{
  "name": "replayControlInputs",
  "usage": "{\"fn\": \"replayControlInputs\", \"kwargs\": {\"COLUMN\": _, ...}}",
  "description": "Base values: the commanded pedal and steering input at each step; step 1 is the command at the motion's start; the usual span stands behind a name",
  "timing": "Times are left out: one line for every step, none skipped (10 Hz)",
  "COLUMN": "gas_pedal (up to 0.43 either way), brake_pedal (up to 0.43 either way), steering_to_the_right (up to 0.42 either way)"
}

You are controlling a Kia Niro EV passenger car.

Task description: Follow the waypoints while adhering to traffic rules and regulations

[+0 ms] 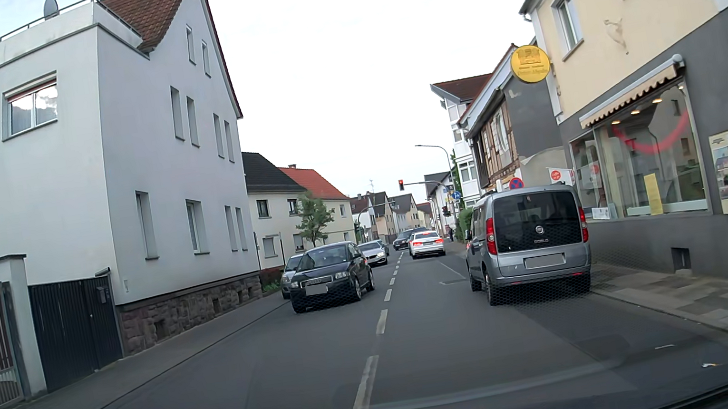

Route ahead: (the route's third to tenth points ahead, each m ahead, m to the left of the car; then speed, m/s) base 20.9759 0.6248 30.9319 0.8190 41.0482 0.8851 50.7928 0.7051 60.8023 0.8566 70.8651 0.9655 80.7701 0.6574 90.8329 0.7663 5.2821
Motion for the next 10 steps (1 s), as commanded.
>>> {"fn": "replayControlInputs", "kwargs": {"gas_pedal": 0.000, "brake_pedal": 0.000, "steering_to_the_right": -0.033}}
{"fn": "replayControlInputs", "kwargs": {"gas_pedal": 0.000, "brake_pedal": 0.000, "steering_to_the_right": -0.033}}
{"fn": "replayControlInputs", "kwargs": {"gas_pedal": 0.000, "brake_pedal": 0.000, "steering_to_the_right": -0.030}}
{"fn": "replayControlInputs", "kwargs": {"gas_pedal": 0.000, "brake_pedal": 0.000, "steering_to_the_right": -0.029}}
{"fn": "replayControlInputs", "kwargs": {"gas_pedal": 0.000, "brake_pedal": 0.006, "steering_to_the_right": -0.029}}
{"fn": "replayControlInputs", "kwargs": {"gas_pedal": 0.000, "brake_pedal": 0.012, "steering_to_the_right": -0.030}}
{"fn": "replayControlInputs", "kwargs": {"gas_pedal": 0.000, "brake_pedal": 0.043, "steering_to_the_right": -0.029}}
{"fn": "replayControlInputs", "kwargs": {"gas_pedal": 0.000, "brake_pedal": 0.085, "steering_to_the_right": -0.025}}
{"fn": "replayControlInputs", "kwargs": {"gas_pedal": 0.000, "brake_pedal": 0.098, "steering_to_the_right": -0.019}}
{"fn": "replayControlInputs", "kwargs": {"gas_pedal": 0.000, "brake_pedal": 0.104, "steering_to_the_right": -0.019}}
